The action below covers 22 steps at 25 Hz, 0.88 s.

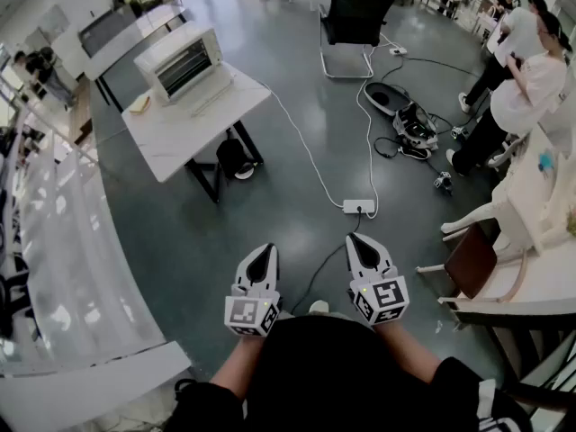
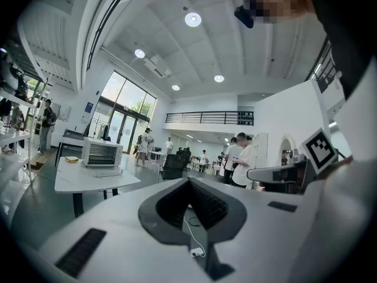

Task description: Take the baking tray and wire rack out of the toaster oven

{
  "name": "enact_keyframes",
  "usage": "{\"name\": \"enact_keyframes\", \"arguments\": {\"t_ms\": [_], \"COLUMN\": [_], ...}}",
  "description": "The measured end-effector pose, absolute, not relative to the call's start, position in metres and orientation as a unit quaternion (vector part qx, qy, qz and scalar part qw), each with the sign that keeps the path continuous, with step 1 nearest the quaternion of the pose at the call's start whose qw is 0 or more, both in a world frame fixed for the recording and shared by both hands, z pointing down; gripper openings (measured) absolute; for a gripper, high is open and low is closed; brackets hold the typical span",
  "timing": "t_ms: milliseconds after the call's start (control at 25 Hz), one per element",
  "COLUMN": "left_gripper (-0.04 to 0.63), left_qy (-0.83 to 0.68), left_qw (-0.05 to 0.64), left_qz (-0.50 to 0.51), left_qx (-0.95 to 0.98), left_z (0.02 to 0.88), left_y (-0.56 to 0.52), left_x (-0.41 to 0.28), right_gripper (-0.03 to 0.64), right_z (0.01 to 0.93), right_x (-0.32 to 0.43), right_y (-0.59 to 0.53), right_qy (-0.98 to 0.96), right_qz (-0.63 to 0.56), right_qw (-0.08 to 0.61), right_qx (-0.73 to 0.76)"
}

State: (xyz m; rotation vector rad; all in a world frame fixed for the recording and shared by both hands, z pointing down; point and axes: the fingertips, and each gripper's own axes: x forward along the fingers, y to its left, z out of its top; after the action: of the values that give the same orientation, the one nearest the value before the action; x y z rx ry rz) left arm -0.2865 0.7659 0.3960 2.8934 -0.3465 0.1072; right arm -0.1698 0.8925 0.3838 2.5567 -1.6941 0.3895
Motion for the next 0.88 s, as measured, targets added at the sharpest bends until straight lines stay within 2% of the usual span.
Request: {"name": "enact_keyframes", "arguments": {"t_ms": [320, 480, 880], "left_gripper": [0.018, 0.018, 0.018], "left_qy": [-0.128, -0.126, -0.11], "left_qw": [0.111, 0.12, 0.139], "left_qz": [0.042, 0.06, 0.074], "left_qx": [0.985, 0.983, 0.981], "left_z": [0.405, 0.42, 0.452], "left_y": [0.771, 0.77, 0.676], "left_x": [-0.266, -0.253, -0.162], "right_gripper": [0.022, 0.022, 0.022], "right_z": [0.398, 0.416, 0.443], "right_x": [-0.159, -0.148, -0.053], "right_y": [0.908, 0.909, 0.819], "right_qy": [-0.565, -0.572, -0.551], "right_qz": [0.143, 0.168, 0.186], "right_qw": [0.004, 0.017, 0.035], "right_qx": [0.813, 0.803, 0.813]}}
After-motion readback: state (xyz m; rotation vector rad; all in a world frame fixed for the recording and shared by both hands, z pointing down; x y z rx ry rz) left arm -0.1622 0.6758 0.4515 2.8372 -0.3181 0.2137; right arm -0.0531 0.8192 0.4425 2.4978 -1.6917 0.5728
